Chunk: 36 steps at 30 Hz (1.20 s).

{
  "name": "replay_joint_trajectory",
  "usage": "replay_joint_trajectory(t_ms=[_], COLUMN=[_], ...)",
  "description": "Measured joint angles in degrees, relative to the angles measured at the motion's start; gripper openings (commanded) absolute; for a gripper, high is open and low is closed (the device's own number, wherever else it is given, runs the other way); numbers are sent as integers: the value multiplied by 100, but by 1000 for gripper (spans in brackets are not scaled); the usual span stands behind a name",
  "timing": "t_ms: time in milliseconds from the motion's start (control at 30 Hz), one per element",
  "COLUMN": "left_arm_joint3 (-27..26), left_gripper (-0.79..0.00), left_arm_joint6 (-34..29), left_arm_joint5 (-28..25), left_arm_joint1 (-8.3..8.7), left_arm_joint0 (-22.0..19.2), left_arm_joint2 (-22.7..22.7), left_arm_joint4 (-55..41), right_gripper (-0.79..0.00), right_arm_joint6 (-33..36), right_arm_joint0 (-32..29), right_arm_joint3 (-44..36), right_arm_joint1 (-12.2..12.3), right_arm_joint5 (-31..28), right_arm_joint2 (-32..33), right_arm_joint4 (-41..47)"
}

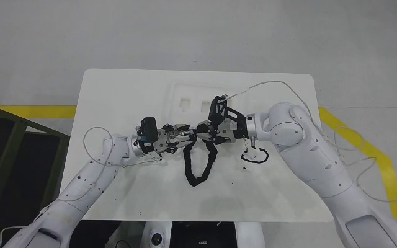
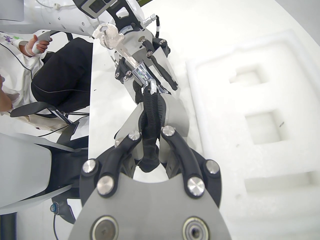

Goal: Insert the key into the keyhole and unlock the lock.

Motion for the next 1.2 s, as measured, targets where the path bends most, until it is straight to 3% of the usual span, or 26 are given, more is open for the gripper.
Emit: replay_joint_trajectory(t_ms=[267,433,500,933,967,1000,1033,1200], left_arm_joint3=[248,399,449,582,561,533,502,262], left_gripper=[-477,-674,-711,-785,-785,-785,-785,-785], left_arm_joint6=[265,396,455,665,590,525,445,-136], left_arm_joint5=[-92,-80,-79,-53,-65,-88,-120,-290], left_arm_joint1=[-129,-199,-216,-211,-200,-190,-178,-98], left_arm_joint0=[-195,-295,-315,-272,-281,-290,-300,-305], left_arm_joint2=[199,309,329,243,224,207,187,0], left_arm_joint4=[-84,-52,-30,146,211,257,306,448], right_gripper=[-785,-785,-785,-785,-714,-582,-520,-440], right_arm_joint6=[21,8,-13,-44,-11,19,47,128], right_arm_joint0=[18,37,39,11,17,26,37,84], right_arm_joint3=[-1,30,46,47,54,60,66,82], right_arm_joint1=[8,9,13,41,41,40,39,36], right_arm_joint5=[-8,8,15,103,131,149,164,250], right_arm_joint2=[-42,-62,-54,-35,-52,-66,-79,-109], right_arm_joint4=[38,59,61,-12,-17,-14,-6,25])
